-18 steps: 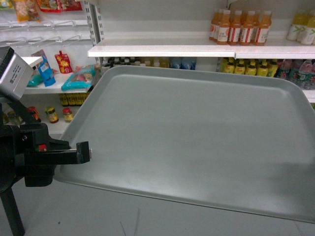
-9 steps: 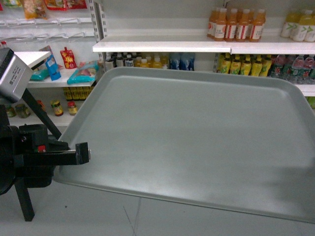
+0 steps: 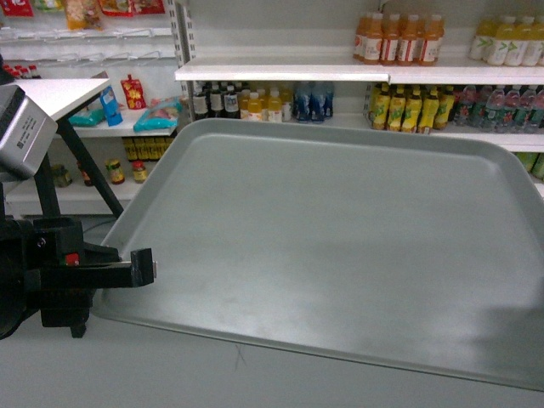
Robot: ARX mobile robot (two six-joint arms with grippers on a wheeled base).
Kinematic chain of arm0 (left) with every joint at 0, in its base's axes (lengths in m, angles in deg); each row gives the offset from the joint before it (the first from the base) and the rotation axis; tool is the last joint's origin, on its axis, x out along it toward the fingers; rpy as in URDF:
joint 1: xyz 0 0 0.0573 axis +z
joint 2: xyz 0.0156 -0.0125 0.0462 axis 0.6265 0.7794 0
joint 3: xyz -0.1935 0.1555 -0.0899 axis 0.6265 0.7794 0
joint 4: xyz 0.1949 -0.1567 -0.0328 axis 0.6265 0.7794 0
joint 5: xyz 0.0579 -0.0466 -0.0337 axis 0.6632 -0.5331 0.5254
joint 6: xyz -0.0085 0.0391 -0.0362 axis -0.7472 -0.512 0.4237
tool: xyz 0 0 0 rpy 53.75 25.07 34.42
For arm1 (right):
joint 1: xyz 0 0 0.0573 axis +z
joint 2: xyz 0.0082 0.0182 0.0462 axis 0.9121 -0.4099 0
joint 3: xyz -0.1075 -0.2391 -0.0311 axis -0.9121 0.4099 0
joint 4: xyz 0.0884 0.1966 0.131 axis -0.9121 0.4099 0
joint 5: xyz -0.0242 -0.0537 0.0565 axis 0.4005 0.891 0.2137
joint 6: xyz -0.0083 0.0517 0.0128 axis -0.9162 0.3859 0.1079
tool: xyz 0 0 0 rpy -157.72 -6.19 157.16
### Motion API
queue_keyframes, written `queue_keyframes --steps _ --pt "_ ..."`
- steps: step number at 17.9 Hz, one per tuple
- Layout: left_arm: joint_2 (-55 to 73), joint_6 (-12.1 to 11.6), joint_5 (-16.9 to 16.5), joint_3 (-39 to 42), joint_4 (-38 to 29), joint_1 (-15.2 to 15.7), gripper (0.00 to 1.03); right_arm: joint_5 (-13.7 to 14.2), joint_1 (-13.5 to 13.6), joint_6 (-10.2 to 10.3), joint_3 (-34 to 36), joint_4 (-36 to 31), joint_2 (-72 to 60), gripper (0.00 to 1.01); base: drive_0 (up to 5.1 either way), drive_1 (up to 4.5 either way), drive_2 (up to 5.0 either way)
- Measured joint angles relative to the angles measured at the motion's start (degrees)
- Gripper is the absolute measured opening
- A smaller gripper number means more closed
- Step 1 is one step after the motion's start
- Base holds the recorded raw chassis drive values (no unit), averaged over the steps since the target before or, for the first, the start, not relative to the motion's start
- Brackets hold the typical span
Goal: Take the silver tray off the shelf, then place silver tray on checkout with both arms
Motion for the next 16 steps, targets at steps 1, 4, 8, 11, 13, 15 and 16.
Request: queue_keyframes --steps 1,4,8,11,13,15,16 --pt "0.00 0.00 0.00 0.00 -0.04 0.00 0.02 -0.02 0.00 -0.02 0.00 0.00 0.00 0.03 -4.9 2.48 2.5" --pt "0.00 0.00 0.00 -0.02 -0.09 0.00 0.02 0.02 0.00 -0.02 0.02 -0.17 0.00 0.03 -4.8 2.56 2.6" --pt "0.00 0.00 0.00 -0.02 -0.09 0.00 0.02 0.00 0.00 0.00 0.00 -0.13 -0.02 0.03 -4.9 2.52 2.5" --pt "0.00 0.00 0.00 -0.02 -0.09 0.00 0.02 0.00 0.00 -0.02 0.02 -0.11 -0.02 0.03 -4.9 2.47 2.5" --pt "0.00 0.00 0.00 -0.02 -0.11 0.00 0.02 0.00 0.00 -0.02 0.02 -0.15 -0.02 0.03 -4.9 2.48 2.5" --pt "0.00 0.00 0.00 -0.02 -0.11 0.00 0.02 0.00 0.00 0.00 0.00 -0.26 -0.02 0.03 -5.0 2.38 2.4" --pt "0.00 0.00 0.00 -0.02 -0.09 0.00 0.02 0.00 0.00 -0.02 0.00 -0.09 -0.04 0.03 -5.1 2.32 2.3"
